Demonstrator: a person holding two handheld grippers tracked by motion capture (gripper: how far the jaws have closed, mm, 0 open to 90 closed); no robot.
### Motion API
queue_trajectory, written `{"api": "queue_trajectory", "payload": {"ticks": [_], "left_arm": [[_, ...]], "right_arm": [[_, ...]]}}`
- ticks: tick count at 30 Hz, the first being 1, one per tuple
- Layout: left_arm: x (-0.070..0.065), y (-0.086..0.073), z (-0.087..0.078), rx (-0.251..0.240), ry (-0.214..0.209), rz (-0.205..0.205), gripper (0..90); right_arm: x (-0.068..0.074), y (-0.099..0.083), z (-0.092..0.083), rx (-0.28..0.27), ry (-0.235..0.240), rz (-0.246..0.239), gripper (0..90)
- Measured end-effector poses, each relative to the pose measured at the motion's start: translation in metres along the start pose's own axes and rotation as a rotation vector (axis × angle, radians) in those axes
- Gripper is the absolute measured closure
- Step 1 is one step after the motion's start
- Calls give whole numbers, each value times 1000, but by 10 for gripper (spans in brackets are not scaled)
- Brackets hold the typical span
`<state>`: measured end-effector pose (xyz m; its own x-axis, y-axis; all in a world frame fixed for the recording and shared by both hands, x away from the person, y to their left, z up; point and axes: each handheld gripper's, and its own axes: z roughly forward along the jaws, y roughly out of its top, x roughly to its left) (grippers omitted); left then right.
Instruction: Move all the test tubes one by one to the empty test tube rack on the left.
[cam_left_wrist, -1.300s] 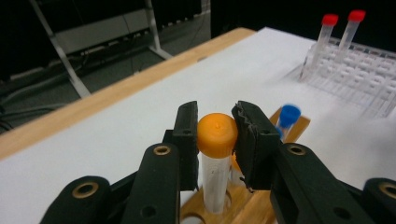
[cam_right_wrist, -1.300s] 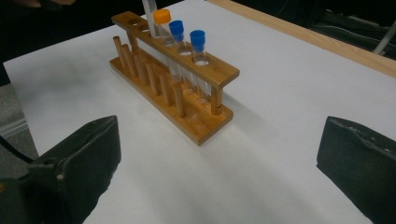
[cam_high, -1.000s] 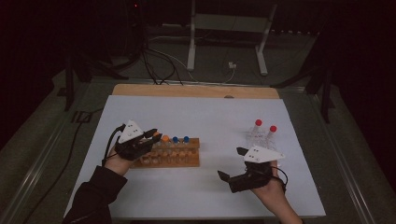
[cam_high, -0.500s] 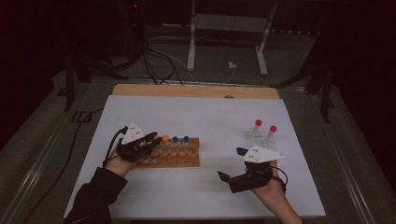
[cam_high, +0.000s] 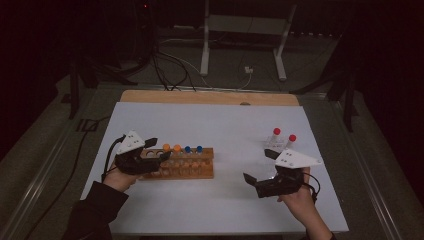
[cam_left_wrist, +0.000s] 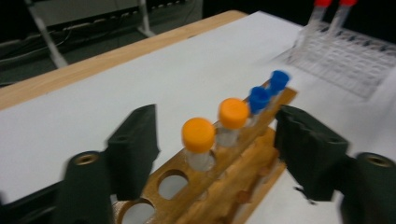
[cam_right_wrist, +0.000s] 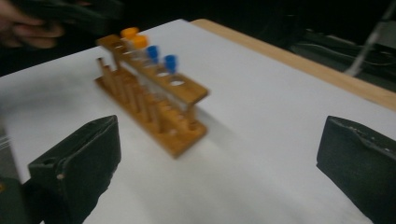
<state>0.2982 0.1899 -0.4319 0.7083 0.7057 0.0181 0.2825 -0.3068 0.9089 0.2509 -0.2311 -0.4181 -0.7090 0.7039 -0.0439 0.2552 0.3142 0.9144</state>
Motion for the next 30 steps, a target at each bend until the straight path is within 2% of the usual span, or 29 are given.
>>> {"api": "queue_trajectory", "payload": {"ticks": [4, 5, 8, 10, 11, 14, 17, 19, 24, 28, 30], "left_arm": [[-4, 3, -8, -10, -34, 8, 181], [-5, 3, -9, -8, -24, 12, 163], [-6, 5, -11, -1, -39, 15, 100], [-7, 5, -12, 5, -70, 14, 56], [-8, 6, -12, 12, -66, 15, 28], [-9, 6, -12, 13, -71, 23, 14], [-10, 6, -12, 12, -76, 29, 14], [-11, 7, -13, 5, -83, 32, 14], [-11, 7, -14, 1, -98, 37, 14], [-11, 7, -15, -3, -95, 36, 14], [-11, 7, -16, -4, -99, 35, 14]], "right_arm": [[-17, 1, -6, -4, -36, 31, 0], [-22, 0, -7, -3, -50, 39, 0], [-35, -2, -10, -5, -116, 43, 0], [-45, -5, -12, -8, -147, 67, 0], [-49, -7, -14, -13, -165, 77, 0], [-64, -11, -19, -7, -231, 90, 0], [-78, -16, -25, -18, -270, 131, 0], [-85, -19, -27, -8, -308, 136, 0], [-101, -31, -28, 22, -350, 179, 0], [-109, -41, -25, 52, -362, 205, 2], [-112, -45, -24, 64, -364, 212, 32]]}}
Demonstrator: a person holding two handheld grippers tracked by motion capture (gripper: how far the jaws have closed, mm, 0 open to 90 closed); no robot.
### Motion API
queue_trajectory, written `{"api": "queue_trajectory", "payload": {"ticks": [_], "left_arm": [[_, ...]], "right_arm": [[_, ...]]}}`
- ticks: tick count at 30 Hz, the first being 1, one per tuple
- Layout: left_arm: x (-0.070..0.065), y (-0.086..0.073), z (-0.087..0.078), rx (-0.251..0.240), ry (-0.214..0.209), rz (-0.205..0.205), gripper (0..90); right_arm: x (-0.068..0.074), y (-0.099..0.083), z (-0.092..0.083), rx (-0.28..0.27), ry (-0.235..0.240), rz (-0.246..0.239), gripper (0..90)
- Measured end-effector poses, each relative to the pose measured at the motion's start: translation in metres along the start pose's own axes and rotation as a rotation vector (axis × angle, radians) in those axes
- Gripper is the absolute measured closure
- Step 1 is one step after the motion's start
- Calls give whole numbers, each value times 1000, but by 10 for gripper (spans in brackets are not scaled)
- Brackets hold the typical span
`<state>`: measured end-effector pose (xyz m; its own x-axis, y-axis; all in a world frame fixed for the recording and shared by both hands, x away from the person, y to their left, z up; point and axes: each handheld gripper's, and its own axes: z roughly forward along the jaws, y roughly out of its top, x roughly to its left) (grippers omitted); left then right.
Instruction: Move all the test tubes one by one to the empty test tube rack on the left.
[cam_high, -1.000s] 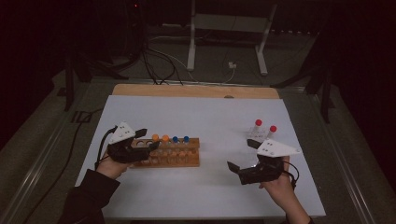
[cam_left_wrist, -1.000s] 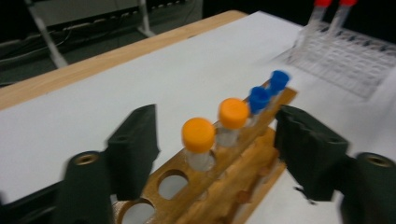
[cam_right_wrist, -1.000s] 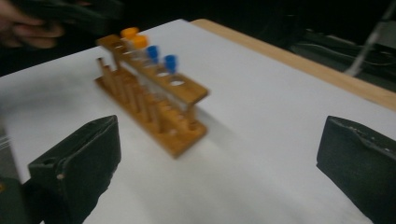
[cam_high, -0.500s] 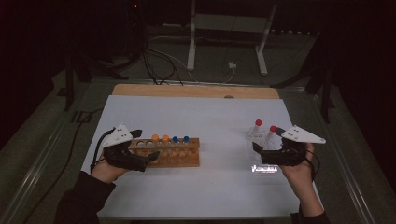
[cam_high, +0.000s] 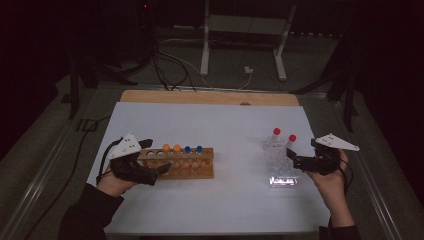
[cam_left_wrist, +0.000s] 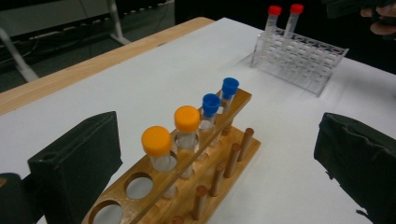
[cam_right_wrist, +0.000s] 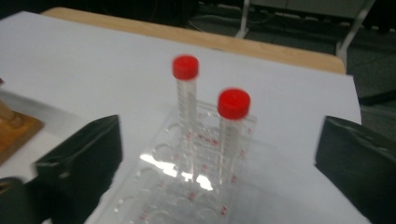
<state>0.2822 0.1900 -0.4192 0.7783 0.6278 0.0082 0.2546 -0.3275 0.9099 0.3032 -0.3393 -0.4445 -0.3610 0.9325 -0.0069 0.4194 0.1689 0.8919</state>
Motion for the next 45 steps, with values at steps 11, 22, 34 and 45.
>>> {"api": "queue_trajectory", "payload": {"ticks": [11, 22, 34, 45], "left_arm": [[0, 0, -1, -2, 0, -4, 14], [0, 0, 0, 0, -4, -12, 15], [-1, 0, 1, 4, -6, -4, 18], [-1, 0, 1, 6, -9, 0, 18]], "right_arm": [[-3, -11, 17, 87, -6, 21, 160], [-9, -13, 32, 104, -20, 30, 486], [-11, -11, 46, 127, -21, 22, 669], [-9, -7, 48, 139, -30, 1, 747]]}}
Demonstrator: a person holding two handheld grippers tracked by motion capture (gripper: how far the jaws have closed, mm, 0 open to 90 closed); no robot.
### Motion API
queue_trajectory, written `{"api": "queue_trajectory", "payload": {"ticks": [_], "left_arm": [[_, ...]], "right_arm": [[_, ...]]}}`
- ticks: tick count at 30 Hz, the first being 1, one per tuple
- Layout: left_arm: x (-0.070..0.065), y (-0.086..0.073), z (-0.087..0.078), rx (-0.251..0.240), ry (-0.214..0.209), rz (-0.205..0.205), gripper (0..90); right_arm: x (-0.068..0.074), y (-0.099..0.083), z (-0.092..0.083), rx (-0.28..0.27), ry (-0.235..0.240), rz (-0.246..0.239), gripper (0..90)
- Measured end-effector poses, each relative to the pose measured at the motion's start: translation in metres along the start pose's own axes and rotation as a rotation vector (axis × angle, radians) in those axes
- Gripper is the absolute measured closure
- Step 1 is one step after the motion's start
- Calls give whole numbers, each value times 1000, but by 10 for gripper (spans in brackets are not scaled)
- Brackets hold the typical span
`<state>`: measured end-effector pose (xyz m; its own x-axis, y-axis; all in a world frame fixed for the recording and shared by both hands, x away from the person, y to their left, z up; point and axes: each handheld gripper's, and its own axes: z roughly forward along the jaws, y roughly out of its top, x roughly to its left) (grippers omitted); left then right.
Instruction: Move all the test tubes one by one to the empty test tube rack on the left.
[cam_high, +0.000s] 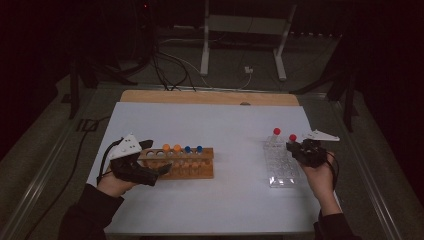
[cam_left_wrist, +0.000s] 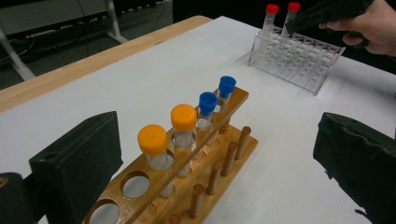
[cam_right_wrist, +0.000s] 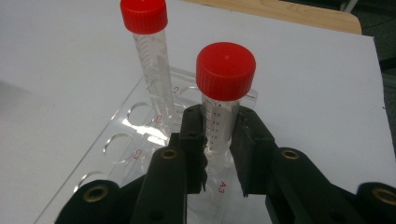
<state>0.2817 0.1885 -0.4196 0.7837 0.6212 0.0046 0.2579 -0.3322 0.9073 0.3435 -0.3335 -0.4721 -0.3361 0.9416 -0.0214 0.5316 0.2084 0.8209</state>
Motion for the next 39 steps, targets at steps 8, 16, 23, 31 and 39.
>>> {"api": "queue_trajectory", "payload": {"ticks": [8, 16, 23, 31, 39], "left_arm": [[0, 0, 0, 2, 3, 0, 18], [-1, 2, -1, 2, -6, 5, 18], [-2, 2, 1, 11, -10, 7, 18], [-8, 5, 3, 23, -40, 27, 18], [-16, 11, 7, 21, -67, 48, 18]], "right_arm": [[3, 9, -18, -68, -15, -11, 749], [7, 19, -40, -144, -37, -37, 750], [20, 25, -54, -181, 15, -51, 750], [47, 27, -55, -168, 92, -102, 749], [70, 25, -50, -139, 159, -144, 749]]}}
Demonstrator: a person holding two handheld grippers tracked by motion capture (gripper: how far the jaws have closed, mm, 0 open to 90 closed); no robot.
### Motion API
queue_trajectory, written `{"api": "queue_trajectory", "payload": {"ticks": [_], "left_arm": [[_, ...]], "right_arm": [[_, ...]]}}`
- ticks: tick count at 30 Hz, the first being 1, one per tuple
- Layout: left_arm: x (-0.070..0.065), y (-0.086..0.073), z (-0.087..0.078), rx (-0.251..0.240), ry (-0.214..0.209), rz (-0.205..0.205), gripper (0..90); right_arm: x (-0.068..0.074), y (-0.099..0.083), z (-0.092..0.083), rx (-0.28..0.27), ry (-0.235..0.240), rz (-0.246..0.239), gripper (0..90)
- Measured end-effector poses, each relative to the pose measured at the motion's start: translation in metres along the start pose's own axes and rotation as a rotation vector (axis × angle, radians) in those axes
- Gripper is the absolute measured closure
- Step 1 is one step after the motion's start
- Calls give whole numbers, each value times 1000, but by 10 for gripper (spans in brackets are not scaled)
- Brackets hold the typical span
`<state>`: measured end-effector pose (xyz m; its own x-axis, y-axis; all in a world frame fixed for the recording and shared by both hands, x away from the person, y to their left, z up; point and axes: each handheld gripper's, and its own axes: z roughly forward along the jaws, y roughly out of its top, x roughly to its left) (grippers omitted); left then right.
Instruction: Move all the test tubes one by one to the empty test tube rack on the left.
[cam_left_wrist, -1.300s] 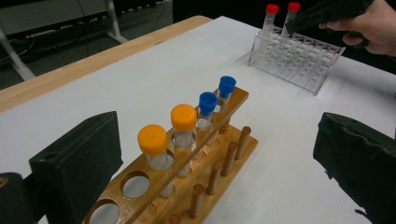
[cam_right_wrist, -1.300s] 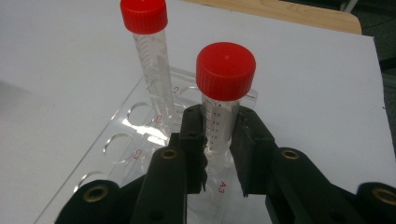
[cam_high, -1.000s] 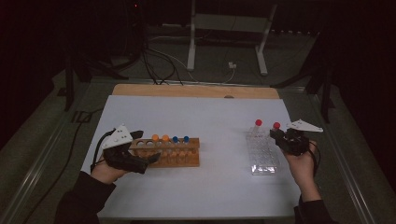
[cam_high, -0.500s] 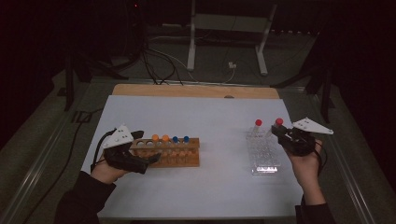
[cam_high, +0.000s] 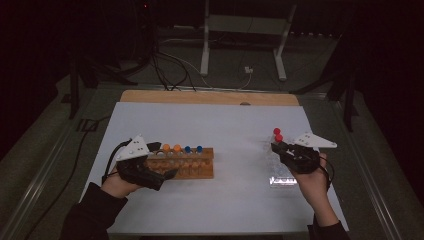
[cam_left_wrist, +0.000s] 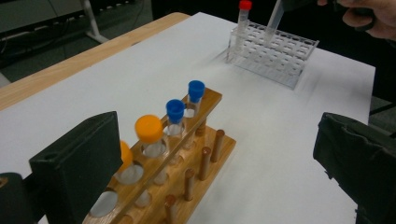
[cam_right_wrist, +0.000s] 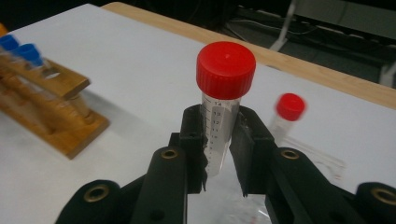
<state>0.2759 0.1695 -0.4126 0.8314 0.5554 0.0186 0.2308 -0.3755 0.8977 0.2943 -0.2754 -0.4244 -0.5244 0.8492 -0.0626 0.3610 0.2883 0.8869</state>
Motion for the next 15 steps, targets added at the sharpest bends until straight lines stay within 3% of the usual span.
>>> {"api": "queue_trajectory", "payload": {"ticks": [15], "left_arm": [[-14, 11, 22, 2, -59, 29, 18]], "right_arm": [[37, -4, 11, 48, 110, -59, 749]]}}
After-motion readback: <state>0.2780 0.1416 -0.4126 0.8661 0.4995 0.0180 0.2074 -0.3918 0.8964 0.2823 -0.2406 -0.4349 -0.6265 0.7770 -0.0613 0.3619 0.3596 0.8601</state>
